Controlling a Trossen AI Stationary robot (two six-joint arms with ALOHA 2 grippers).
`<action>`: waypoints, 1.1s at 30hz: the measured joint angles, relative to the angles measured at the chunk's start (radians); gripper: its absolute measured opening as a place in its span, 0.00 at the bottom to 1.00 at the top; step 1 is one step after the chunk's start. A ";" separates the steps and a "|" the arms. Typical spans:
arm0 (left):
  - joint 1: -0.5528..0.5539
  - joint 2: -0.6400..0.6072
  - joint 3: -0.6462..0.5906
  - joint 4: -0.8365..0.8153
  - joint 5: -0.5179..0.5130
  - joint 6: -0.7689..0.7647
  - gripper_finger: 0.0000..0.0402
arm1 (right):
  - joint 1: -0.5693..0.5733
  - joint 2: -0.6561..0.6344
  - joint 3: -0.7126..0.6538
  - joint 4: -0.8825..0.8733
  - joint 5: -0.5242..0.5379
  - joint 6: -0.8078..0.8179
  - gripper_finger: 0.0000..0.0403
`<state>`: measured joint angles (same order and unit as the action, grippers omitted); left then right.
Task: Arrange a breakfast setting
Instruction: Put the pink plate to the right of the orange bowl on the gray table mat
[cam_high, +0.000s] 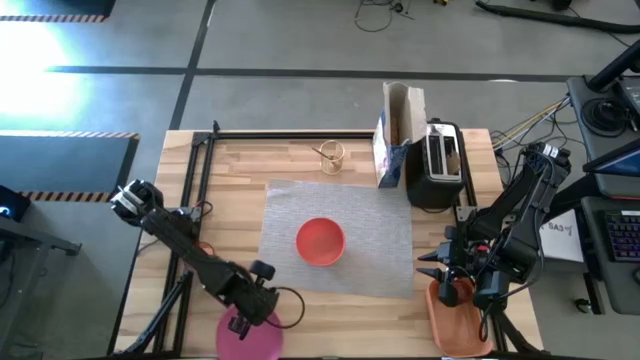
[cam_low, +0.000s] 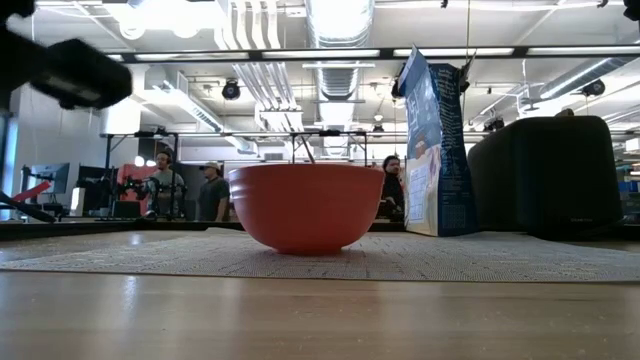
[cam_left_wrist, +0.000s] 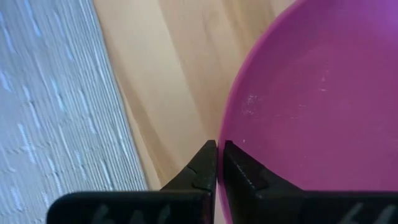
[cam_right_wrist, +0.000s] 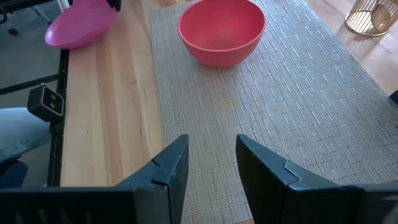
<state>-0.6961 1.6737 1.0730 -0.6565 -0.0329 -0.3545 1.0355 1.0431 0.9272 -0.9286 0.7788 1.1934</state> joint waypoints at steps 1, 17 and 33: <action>0.006 0.000 0.014 -0.001 -0.002 0.008 0.01 | 0.000 0.000 0.000 0.000 0.000 0.000 0.31; 0.197 0.014 0.262 -0.038 -0.003 0.230 0.00 | 0.000 0.000 0.000 0.000 0.000 0.000 0.31; 0.338 0.107 0.394 0.064 0.045 0.505 0.00 | 0.000 0.000 0.000 0.003 0.000 0.000 0.31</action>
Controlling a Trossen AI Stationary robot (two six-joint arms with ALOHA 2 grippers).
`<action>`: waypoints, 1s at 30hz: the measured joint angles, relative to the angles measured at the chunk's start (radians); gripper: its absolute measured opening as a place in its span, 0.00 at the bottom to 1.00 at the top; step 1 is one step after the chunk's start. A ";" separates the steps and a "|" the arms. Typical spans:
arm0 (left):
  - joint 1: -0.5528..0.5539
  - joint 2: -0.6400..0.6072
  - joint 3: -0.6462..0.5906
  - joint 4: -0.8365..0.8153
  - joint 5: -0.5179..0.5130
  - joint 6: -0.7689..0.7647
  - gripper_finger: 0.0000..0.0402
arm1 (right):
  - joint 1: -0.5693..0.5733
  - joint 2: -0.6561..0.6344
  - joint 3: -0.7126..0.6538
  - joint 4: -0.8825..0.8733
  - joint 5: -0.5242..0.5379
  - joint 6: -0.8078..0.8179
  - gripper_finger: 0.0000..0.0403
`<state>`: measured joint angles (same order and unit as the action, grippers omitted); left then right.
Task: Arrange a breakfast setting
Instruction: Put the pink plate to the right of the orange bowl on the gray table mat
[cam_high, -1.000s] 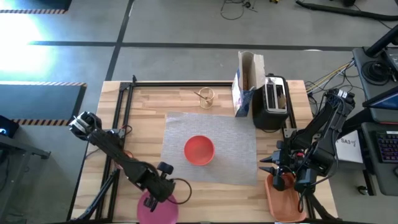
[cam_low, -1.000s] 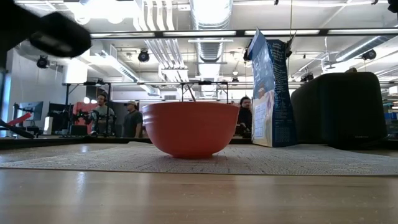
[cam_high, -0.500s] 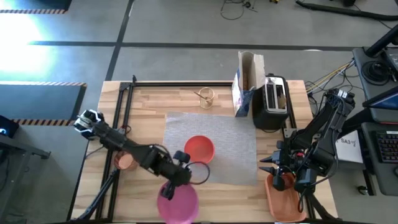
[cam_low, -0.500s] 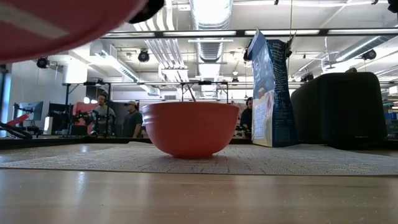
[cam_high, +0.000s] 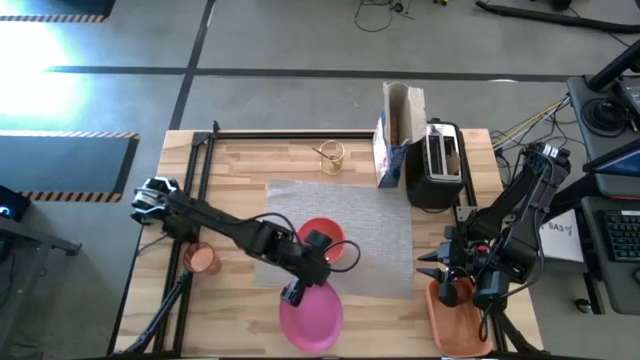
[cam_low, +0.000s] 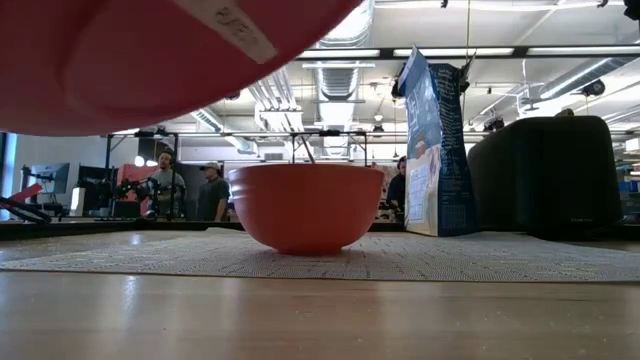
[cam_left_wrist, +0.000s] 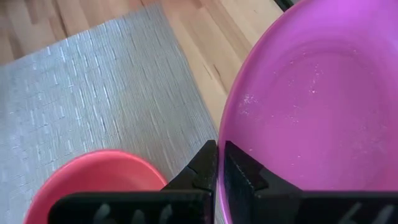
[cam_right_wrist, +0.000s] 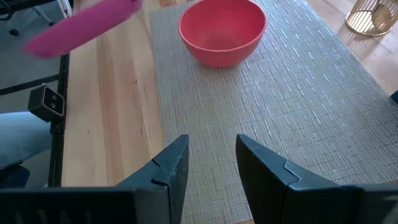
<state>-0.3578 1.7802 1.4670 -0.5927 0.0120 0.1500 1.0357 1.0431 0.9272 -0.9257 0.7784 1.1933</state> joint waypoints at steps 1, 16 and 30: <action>0.001 0.005 0.006 0.004 0.003 0.002 0.00 | 0.000 0.000 0.000 0.000 0.000 0.000 0.31; 0.003 -0.015 0.012 0.070 0.005 -0.045 0.00 | 0.007 -0.020 0.000 0.062 -0.347 -0.182 0.31; 0.064 -0.015 0.088 0.022 -0.004 -0.396 0.00 | 0.005 -0.019 0.000 0.079 -0.704 -0.219 0.31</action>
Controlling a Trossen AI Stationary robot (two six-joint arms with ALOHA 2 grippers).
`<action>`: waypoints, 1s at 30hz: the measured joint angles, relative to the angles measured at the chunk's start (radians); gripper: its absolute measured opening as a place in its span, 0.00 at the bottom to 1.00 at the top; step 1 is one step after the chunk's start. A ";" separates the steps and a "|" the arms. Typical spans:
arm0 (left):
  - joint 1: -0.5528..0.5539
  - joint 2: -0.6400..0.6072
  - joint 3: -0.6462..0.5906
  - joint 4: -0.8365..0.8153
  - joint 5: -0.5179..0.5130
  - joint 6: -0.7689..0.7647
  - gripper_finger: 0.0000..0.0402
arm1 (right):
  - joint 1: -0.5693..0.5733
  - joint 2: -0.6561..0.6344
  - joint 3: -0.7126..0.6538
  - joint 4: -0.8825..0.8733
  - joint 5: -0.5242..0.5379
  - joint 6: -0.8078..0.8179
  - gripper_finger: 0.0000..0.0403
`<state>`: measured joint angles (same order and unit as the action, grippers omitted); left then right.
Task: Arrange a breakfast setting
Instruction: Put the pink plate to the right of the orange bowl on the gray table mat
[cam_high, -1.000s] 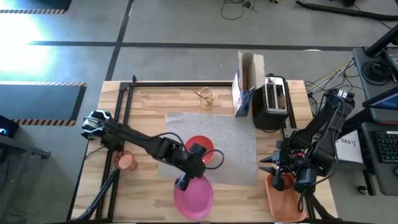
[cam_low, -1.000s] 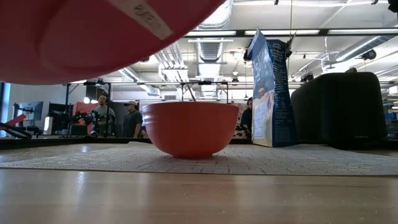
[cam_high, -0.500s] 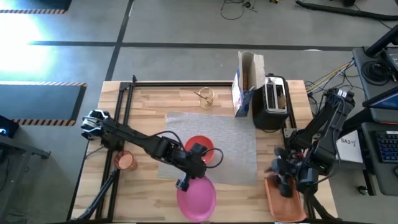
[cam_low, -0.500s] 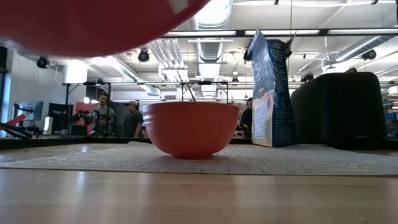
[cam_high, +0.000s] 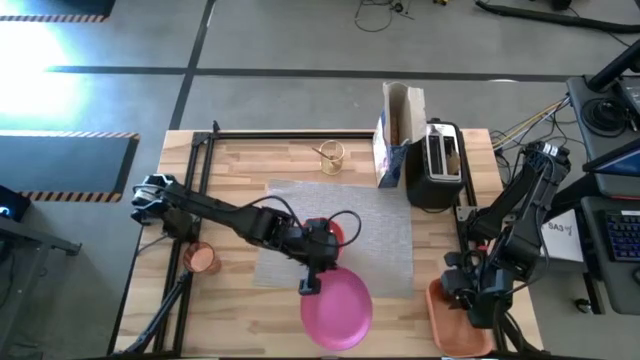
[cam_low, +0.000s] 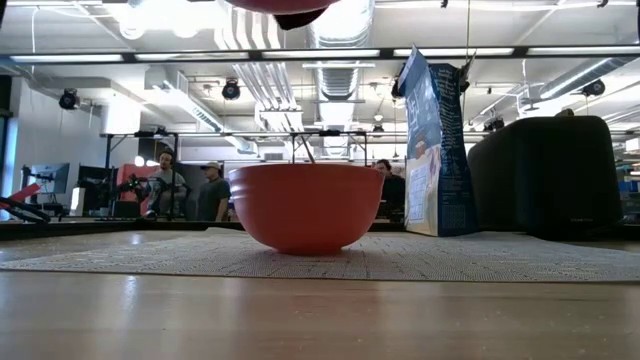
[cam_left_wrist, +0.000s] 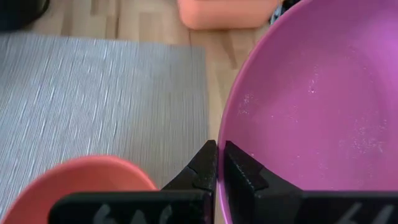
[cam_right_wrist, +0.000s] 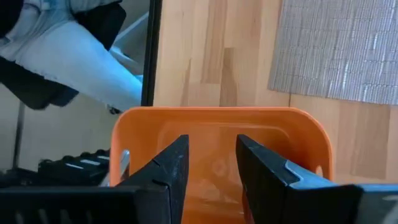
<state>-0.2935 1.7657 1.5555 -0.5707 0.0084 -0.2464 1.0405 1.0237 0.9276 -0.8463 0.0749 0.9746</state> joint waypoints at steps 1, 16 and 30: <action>0.000 0.000 0.009 -0.024 0.000 -0.004 0.00 | 0.000 0.000 0.000 0.000 0.020 -0.039 0.31; 0.108 -0.001 0.107 -0.320 0.082 -0.076 0.00 | 0.000 0.040 0.000 0.344 0.936 -0.114 0.31; 0.253 0.000 0.106 -0.307 0.128 -0.207 0.00 | -0.035 0.040 0.000 0.471 0.946 0.169 0.31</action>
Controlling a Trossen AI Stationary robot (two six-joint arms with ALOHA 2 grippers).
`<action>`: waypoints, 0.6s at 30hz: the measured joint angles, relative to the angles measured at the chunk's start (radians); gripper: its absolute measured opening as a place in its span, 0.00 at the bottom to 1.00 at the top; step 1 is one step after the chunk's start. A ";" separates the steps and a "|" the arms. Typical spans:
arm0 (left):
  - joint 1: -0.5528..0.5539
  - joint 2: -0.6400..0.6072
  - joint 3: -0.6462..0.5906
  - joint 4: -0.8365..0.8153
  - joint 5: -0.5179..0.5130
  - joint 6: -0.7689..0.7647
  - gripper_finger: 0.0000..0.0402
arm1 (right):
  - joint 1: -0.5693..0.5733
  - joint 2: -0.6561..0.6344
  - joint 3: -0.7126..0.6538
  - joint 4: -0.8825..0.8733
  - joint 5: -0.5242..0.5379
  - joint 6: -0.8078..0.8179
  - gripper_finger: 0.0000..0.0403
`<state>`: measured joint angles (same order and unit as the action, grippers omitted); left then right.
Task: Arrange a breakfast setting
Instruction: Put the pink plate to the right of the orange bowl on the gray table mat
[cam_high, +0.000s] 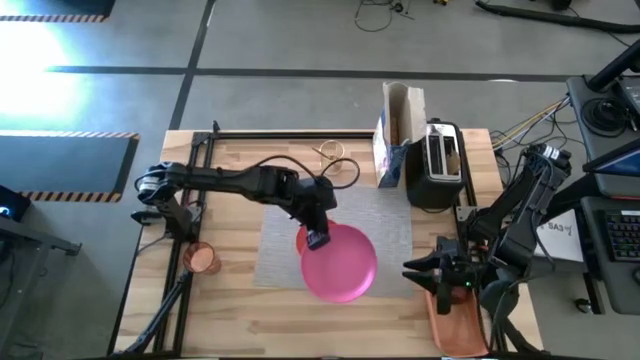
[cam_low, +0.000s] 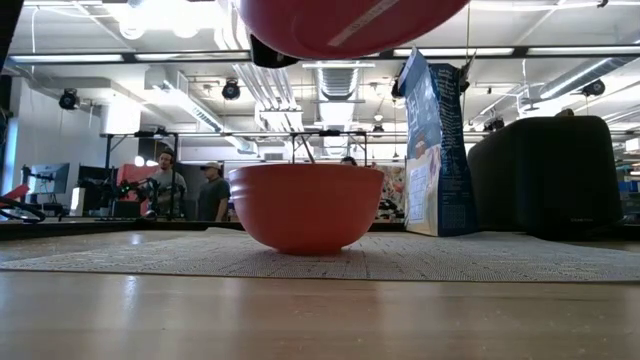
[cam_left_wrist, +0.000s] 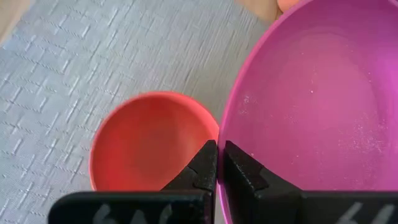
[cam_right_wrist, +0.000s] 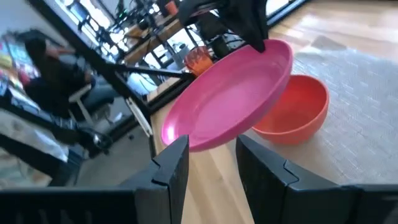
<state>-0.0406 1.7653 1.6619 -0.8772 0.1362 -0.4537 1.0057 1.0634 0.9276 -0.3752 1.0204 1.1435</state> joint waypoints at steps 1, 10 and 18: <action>0.000 0.000 0.000 0.005 -0.008 0.006 0.00 | -0.003 0.000 0.000 0.000 0.000 0.013 0.31; 0.000 0.000 -0.001 0.034 -0.023 0.007 0.00 | -0.075 0.000 0.000 -0.044 -0.033 0.211 0.31; 0.000 0.000 -0.001 0.066 -0.026 0.024 0.00 | -0.209 0.000 0.000 -0.100 -0.203 0.275 0.31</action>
<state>-0.0410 1.7653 1.6609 -0.8107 0.1101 -0.4298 0.7967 1.0629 0.9272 -0.4748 0.8175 1.4190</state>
